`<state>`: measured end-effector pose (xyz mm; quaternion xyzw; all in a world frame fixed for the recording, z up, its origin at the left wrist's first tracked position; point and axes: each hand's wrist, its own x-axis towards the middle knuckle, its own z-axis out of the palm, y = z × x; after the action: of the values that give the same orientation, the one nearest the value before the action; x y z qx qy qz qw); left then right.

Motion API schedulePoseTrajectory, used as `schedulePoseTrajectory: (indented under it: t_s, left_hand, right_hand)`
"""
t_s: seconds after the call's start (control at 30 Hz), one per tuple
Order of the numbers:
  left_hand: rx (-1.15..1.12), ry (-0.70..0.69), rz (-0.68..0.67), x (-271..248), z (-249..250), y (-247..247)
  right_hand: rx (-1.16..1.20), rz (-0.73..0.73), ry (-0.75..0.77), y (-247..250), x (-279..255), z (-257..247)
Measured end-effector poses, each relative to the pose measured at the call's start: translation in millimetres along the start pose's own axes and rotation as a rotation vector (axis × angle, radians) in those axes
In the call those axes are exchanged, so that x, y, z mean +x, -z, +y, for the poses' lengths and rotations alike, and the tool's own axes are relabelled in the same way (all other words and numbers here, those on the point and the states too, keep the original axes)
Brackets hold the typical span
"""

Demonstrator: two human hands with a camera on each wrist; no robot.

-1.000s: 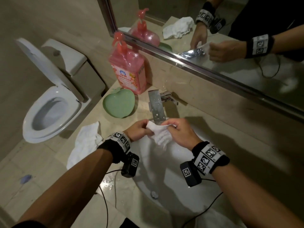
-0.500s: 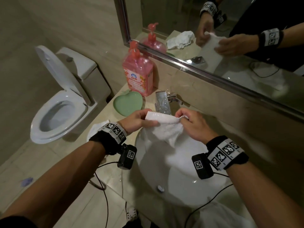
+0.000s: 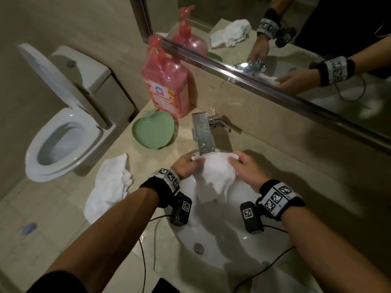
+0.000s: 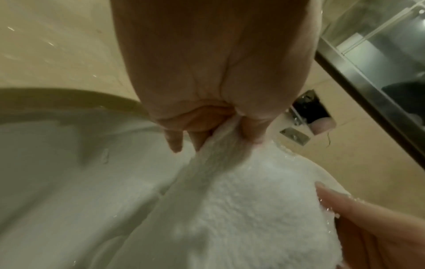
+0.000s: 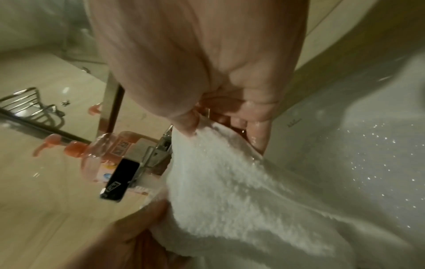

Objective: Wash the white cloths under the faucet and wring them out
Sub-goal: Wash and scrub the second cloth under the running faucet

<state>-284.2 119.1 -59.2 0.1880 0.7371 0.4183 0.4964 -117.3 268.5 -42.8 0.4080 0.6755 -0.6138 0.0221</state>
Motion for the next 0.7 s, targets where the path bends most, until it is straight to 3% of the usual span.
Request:
schedulePoseTrajectory:
  t_s: [0.13,0.27,0.47,0.7]
  left_hand:
    - [-0.07,0.009,0.037,18,7,-9]
    - [-0.089,0.051,0.036,20,10,-2]
    - [-0.109,-0.005,-0.002,-4,10,22]
    - [-0.1,-0.039,0.107,-24,2,47]
  right_hand:
    - [0.047,0.063,-0.069,5,21,8]
    - [0.04,0.002,-0.091,7,34,11]
    - [-0.302,-0.078,-0.064,-12,49,23]
    - [-0.103,-0.057,-0.021,-48,60,17]
